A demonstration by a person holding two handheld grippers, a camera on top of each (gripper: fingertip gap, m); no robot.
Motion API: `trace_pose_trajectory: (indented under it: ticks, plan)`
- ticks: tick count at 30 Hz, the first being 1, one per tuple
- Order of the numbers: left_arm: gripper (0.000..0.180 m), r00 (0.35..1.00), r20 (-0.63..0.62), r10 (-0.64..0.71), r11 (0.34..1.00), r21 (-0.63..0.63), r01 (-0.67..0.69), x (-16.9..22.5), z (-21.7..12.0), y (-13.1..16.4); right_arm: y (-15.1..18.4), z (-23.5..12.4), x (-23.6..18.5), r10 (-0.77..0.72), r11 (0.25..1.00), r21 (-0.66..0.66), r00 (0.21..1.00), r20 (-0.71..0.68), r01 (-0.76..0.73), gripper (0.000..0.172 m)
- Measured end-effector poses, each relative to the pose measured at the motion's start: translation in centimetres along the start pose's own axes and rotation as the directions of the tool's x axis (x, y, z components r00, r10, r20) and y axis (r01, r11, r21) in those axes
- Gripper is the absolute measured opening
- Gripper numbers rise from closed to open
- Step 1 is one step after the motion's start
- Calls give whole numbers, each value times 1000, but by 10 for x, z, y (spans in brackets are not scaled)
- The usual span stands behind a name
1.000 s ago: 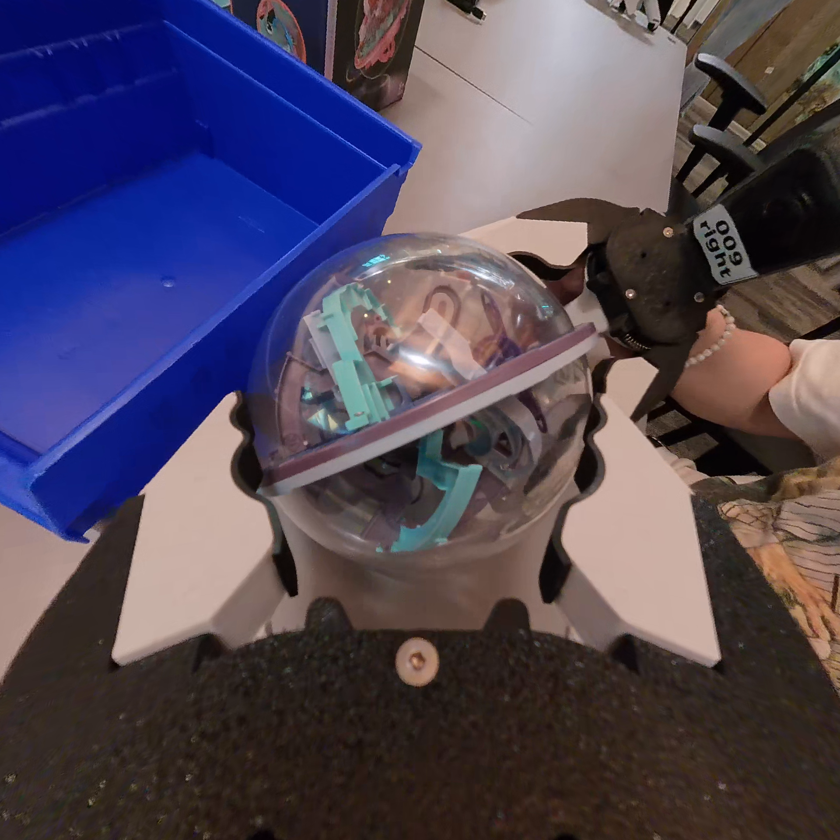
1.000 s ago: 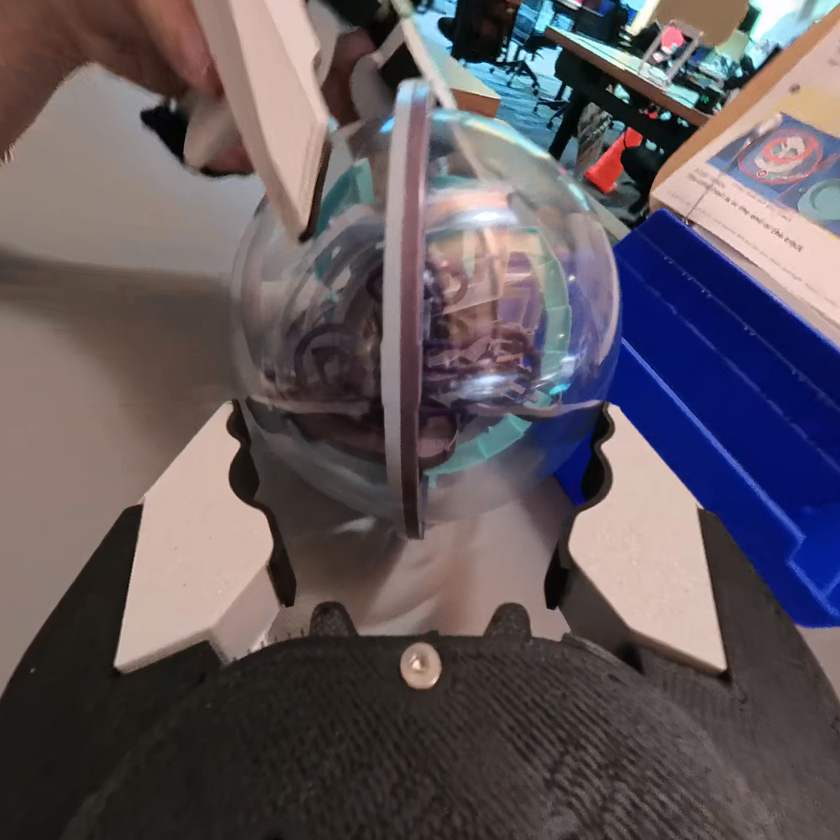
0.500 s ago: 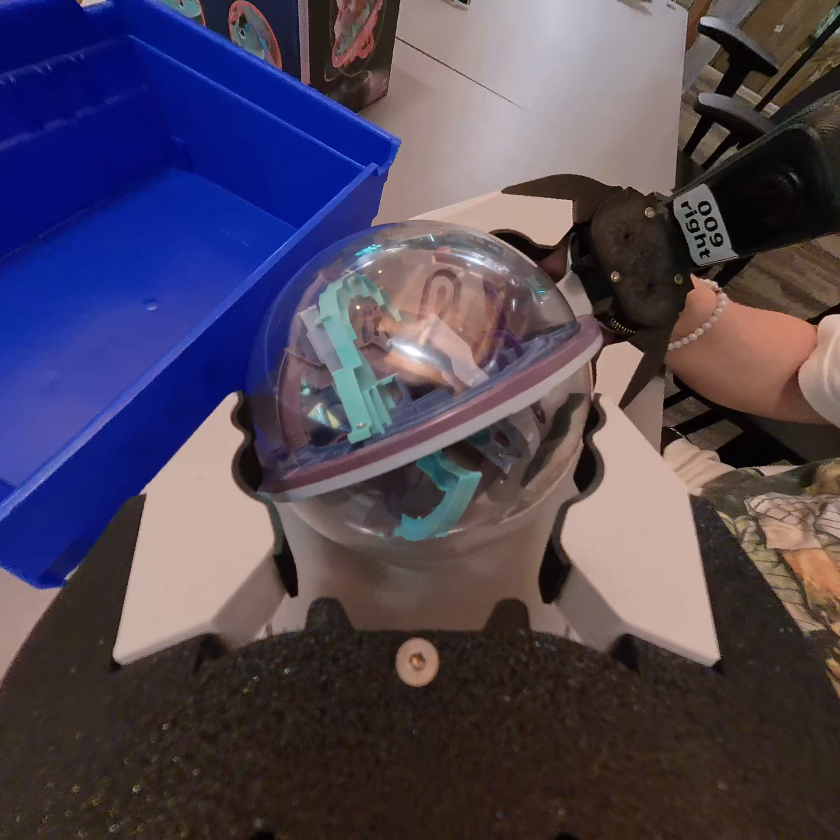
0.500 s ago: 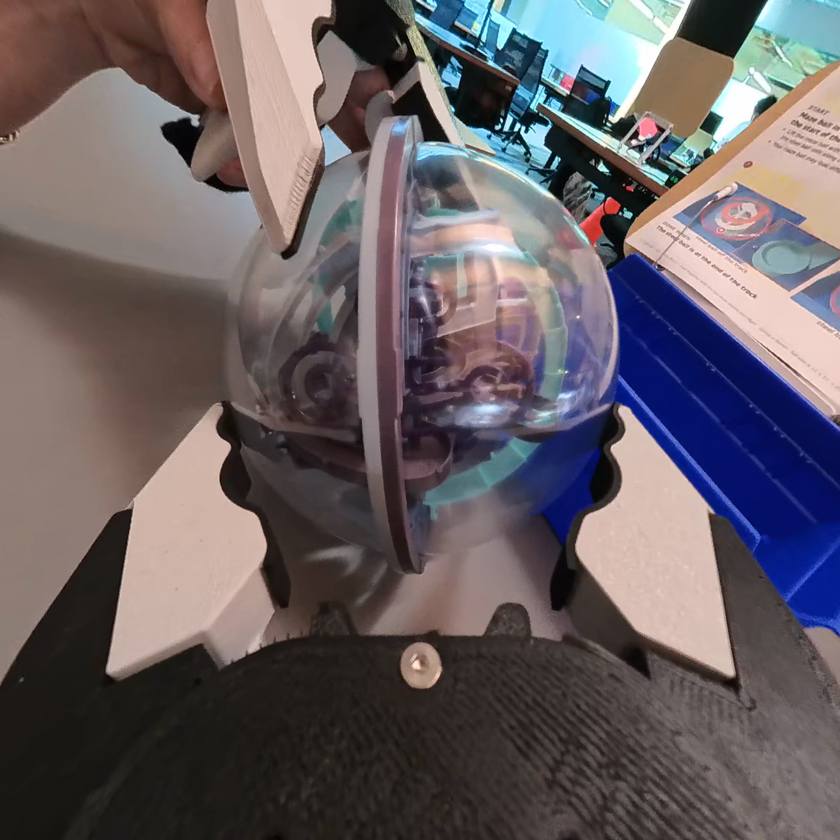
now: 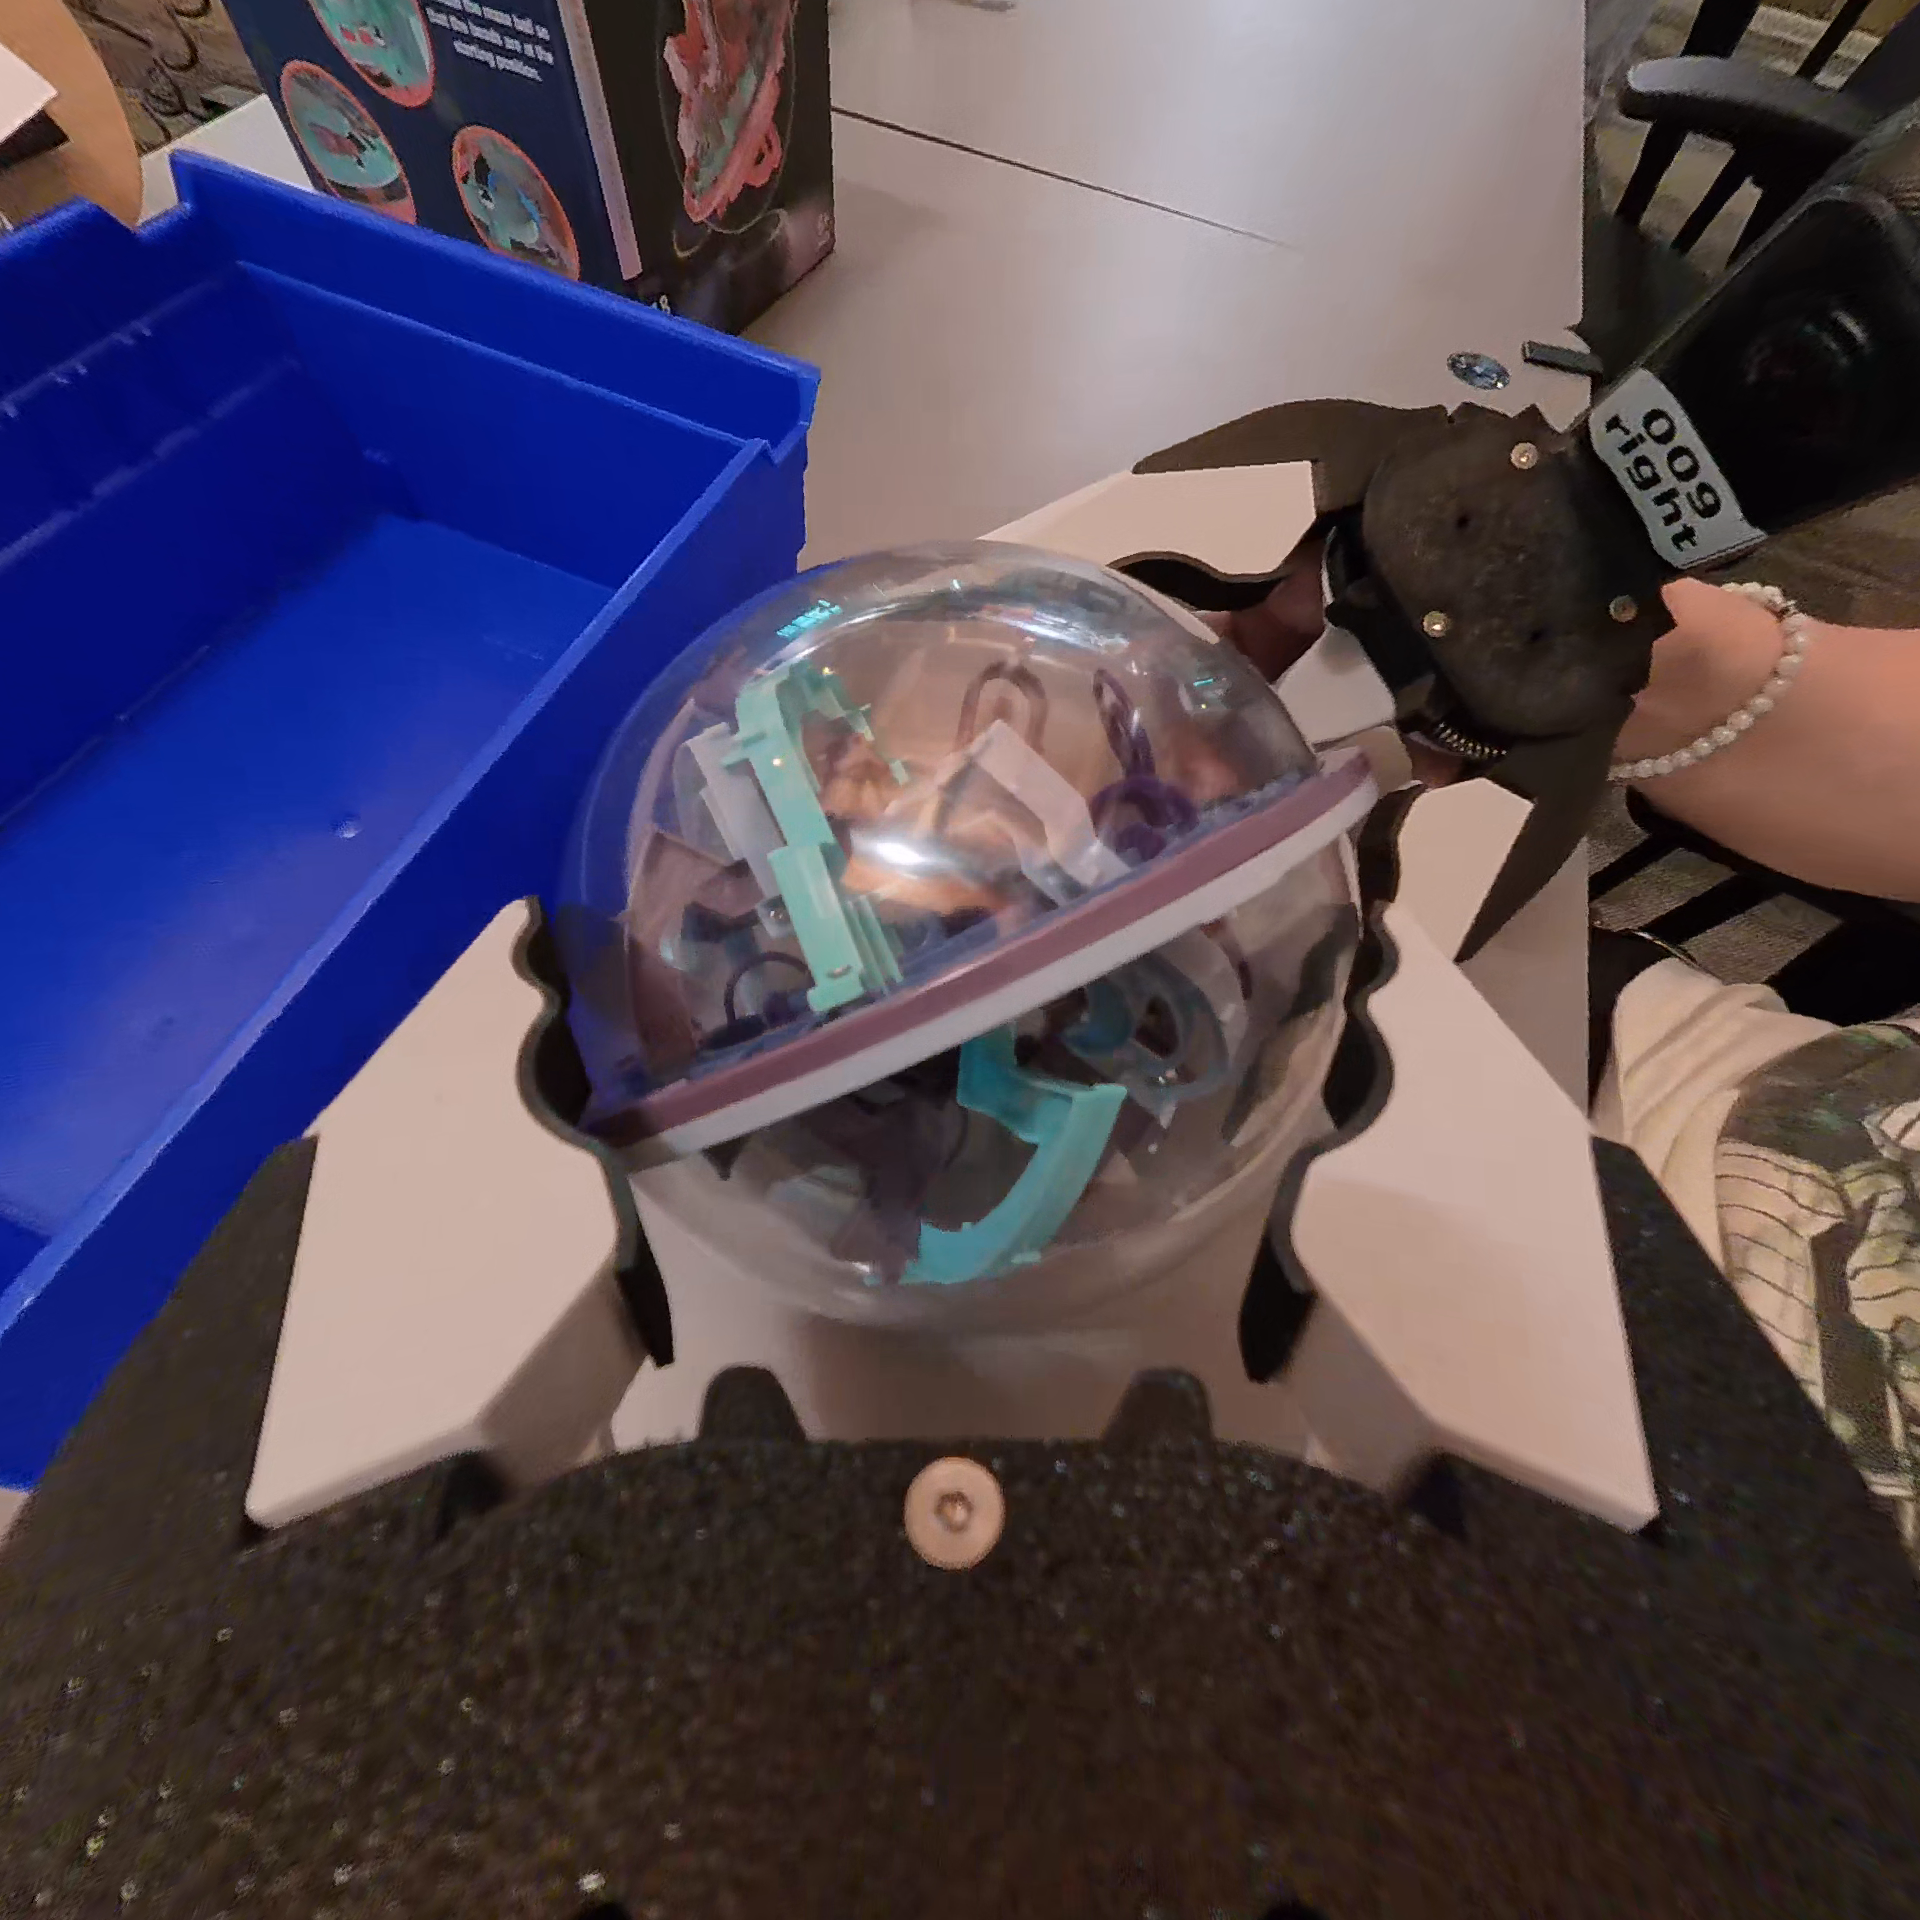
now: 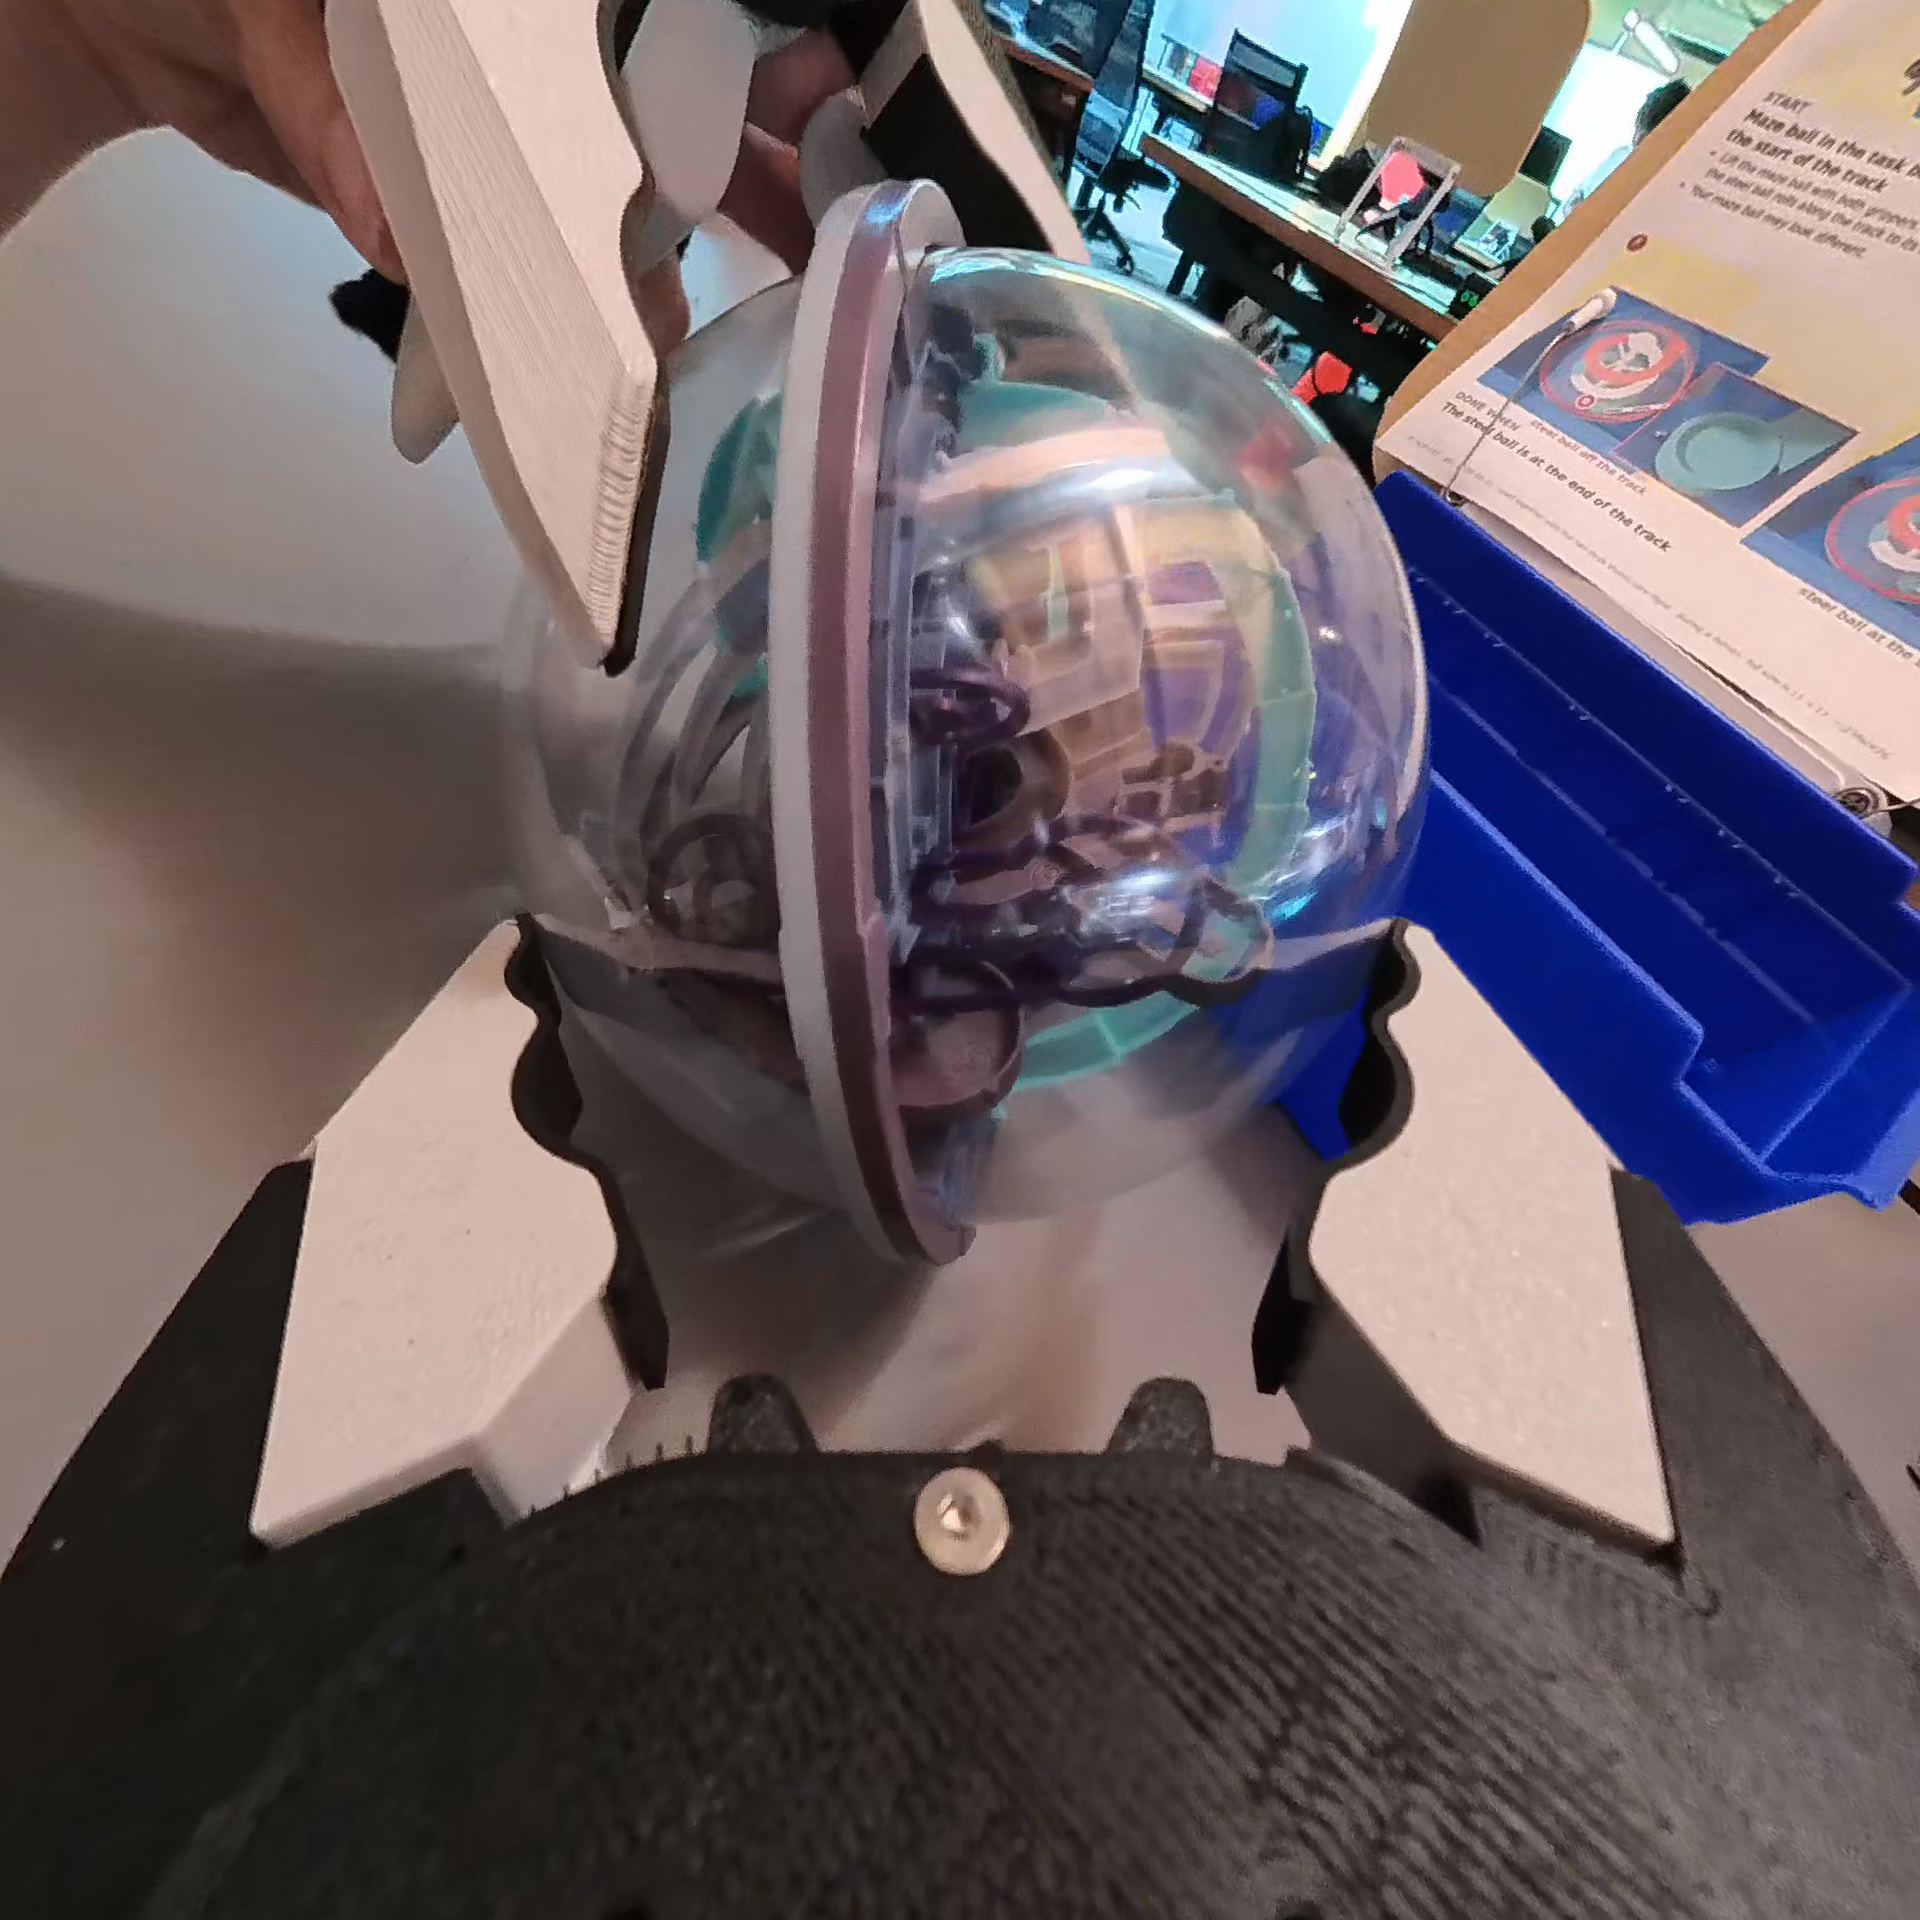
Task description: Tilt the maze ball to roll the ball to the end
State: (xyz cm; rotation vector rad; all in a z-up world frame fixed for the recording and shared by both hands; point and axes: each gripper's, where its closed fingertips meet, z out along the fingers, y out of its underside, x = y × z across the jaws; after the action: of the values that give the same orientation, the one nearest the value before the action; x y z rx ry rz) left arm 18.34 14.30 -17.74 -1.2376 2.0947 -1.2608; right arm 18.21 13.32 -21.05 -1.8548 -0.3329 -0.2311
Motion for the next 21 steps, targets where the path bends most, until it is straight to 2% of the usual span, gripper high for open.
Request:
trace_pose_trajectory:
  ticks: [8, 12, 15, 19, 21]
  plan:
    - [142, 1000, -4, 13, 1000, 7, -13, 0, 0, -1, 3, -2, -2, -20, 999, -30, 1000, 12, 20, 149]
    - [142, 1000, -17, 2, 1000, 18, -2, -3, -1, -1, 11, -2, -3, -145, 986, -79, 987, 69, 150, 157]
    - [142, 999, -42, -18, 999, 31, 19, -4, -2, 0, 9, 9, 4, -223, 973, -50, 973, 60, 226, 157]
    - [142, 996, -57, -64, 997, 40, 67, -9, -6, 2, 4, 17, 4, -209, 978, -2, 975, 70, 210, 157]
    - [142, 993, -59, -98, 992, 79, 103, -12, -7, -5, 1, 20, 3, -144, 990, 5, 988, 54, 144, 157]
